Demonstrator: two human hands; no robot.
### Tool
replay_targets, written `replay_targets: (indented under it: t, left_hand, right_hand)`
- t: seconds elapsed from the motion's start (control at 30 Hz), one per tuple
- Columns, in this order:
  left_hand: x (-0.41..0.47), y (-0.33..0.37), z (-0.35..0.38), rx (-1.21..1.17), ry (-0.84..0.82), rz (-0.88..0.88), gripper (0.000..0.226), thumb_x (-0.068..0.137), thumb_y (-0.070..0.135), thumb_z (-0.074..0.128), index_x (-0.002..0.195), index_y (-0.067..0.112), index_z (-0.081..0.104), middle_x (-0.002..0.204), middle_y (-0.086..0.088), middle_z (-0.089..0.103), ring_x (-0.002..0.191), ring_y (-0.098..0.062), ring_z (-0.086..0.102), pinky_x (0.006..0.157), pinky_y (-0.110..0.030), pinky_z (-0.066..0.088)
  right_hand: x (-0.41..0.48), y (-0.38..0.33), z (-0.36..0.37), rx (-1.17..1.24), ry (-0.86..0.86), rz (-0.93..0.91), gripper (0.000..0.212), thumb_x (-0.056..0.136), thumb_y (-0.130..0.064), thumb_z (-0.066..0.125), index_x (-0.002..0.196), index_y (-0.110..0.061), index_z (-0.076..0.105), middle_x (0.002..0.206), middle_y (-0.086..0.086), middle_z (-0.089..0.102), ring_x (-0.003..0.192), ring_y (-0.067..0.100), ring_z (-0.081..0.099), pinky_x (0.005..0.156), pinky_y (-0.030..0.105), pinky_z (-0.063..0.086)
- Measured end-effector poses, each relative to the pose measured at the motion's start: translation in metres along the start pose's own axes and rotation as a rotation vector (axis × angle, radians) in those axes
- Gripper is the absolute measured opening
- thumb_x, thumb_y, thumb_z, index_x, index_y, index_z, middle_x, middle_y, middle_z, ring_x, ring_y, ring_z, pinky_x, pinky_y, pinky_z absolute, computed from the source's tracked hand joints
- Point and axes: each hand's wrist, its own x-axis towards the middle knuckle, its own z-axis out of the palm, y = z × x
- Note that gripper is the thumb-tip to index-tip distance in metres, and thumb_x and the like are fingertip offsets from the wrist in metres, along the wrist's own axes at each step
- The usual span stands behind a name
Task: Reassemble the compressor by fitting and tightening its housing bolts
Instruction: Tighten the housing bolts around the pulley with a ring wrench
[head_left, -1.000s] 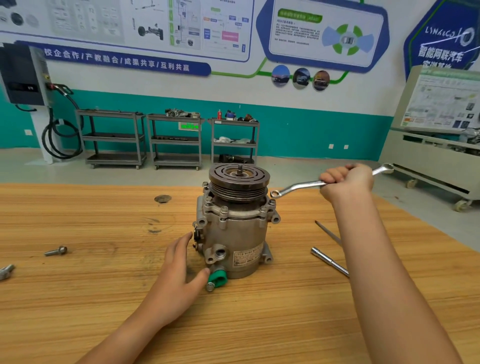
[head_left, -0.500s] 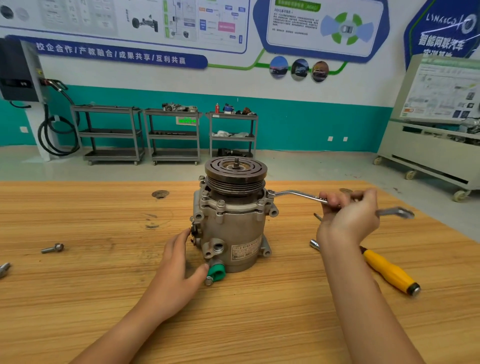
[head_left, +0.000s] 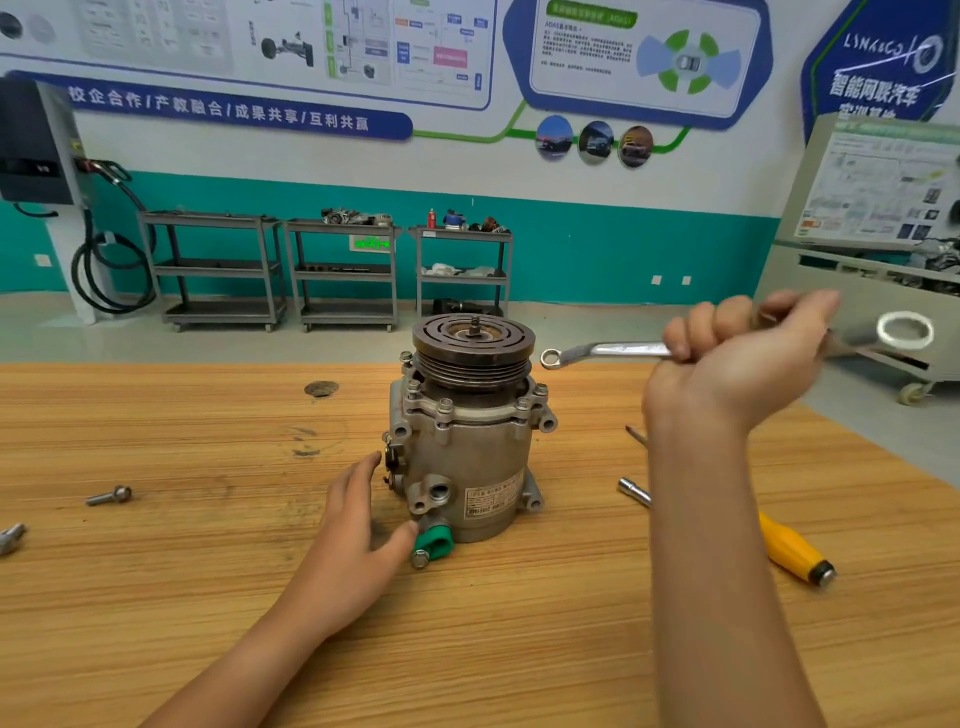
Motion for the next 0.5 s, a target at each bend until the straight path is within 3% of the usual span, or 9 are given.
replay_targets:
  t: [0.13,0.2,0.5]
  left_hand:
    - [0.001,-0.001,0.001,0.012,-0.004,0.003,0.079,0.089,0.03,0.059,0.148,0.027,0.007,0.153,0.006,0.012,0.139,-0.011,0.017,0.111,-0.027,0.019]
    - [0.001,-0.002,0.001,0.011,-0.014,-0.002,0.079,0.089,0.031,0.059,0.148,0.027,0.006,0.152,0.006,0.012,0.138,-0.012,0.019,0.112,-0.029,0.021]
    - [0.001,-0.003,0.0,-0.002,-0.026,-0.022,0.079,0.089,0.03,0.059,0.148,0.028,0.006,0.153,0.006,0.012,0.139,-0.014,0.021,0.113,-0.033,0.023]
  right_hand:
    - [0.047,0.017,-0.008,-0.129,0.144,0.403,0.031,0.098,-0.014,0.026,0.067,-0.017,0.027,0.039,-0.007,0.018,0.033,0.01,0.013,0.034,0.018,0.012]
    - [0.055,0.031,-0.02,-0.184,0.192,0.518,0.029,0.093,-0.007,0.024,0.066,-0.017,0.023,0.038,-0.006,0.018,0.032,0.01,0.014,0.033,0.018,0.012]
    - [0.073,0.052,-0.033,-0.204,0.256,0.519,0.028,0.092,-0.008,0.026,0.067,-0.018,0.024,0.038,-0.006,0.019,0.031,0.01,0.015,0.034,0.017,0.013]
